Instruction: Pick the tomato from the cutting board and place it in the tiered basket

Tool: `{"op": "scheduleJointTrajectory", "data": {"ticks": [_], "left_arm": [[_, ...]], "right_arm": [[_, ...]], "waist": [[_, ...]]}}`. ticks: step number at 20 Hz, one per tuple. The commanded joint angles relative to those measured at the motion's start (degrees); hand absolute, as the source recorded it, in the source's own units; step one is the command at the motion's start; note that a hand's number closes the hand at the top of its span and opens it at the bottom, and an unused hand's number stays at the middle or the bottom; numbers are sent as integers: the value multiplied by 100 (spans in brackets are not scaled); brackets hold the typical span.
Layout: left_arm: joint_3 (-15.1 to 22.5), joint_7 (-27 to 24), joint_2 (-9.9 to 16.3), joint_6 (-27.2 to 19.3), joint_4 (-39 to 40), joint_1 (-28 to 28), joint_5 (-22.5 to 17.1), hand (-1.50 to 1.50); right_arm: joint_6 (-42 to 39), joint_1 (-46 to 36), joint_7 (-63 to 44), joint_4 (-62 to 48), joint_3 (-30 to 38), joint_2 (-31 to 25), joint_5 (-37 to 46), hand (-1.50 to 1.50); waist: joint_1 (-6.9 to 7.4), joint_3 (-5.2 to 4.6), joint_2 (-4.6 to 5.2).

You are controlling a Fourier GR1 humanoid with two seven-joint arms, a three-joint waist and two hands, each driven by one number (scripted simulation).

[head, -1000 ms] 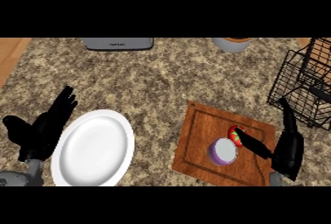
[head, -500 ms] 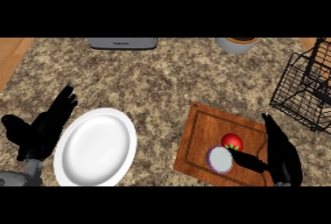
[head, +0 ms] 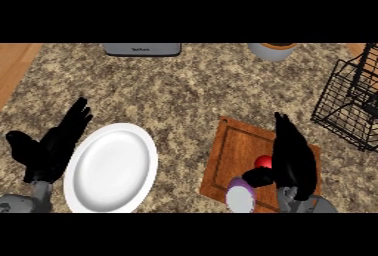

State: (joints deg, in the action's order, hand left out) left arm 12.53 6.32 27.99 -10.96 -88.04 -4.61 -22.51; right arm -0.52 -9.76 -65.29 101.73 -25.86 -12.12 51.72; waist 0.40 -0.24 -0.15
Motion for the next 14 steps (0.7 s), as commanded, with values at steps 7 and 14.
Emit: {"op": "scheduleJointTrajectory", "data": {"ticks": [7,14], "left_arm": [[-167,366,-110,-30,-174,-146,83,0],[-392,187,-197,297,10,23,204,0]], "right_arm": [[-197,221,-627,-766,222,704,690,-150],[-97,266,-203,-1134,614,714,1253,-150]], "waist": [[-38,24,13],[-31,23,13]]}}
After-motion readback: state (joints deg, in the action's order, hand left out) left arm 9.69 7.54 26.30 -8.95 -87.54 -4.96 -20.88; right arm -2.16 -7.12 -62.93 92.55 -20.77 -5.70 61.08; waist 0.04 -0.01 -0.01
